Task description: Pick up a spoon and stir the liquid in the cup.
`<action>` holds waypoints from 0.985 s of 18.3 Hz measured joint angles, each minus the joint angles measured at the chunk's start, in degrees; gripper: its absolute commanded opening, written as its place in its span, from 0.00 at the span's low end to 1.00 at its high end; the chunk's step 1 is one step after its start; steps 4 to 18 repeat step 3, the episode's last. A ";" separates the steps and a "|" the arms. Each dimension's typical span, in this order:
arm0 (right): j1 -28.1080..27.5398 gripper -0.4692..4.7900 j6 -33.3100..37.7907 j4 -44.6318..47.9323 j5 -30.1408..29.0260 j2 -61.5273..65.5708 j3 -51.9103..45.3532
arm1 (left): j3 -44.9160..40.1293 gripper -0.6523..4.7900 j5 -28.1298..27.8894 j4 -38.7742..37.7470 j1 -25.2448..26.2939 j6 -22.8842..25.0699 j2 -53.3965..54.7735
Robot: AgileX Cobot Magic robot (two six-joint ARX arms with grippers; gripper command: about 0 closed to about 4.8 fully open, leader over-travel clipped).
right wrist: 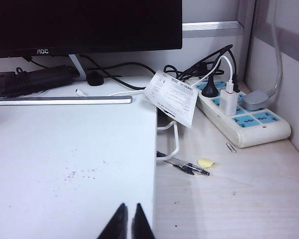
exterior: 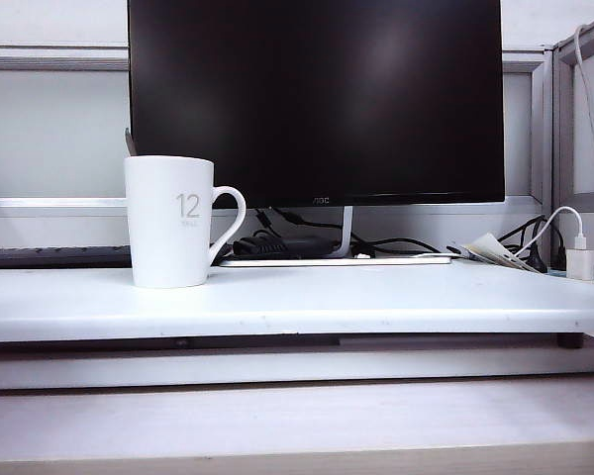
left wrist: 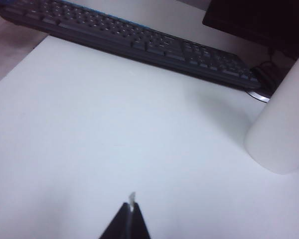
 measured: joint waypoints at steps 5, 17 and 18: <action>0.00 0.14 0.00 0.00 0.00 0.00 0.00 | 0.00 0.12 0.00 0.00 0.00 0.00 0.00; 0.00 0.14 0.00 0.00 0.00 0.00 0.00 | 0.00 0.12 0.00 0.00 0.00 0.00 0.00; 0.00 0.14 0.00 0.00 0.00 0.00 0.00 | 0.00 0.12 0.00 0.00 0.00 0.00 0.00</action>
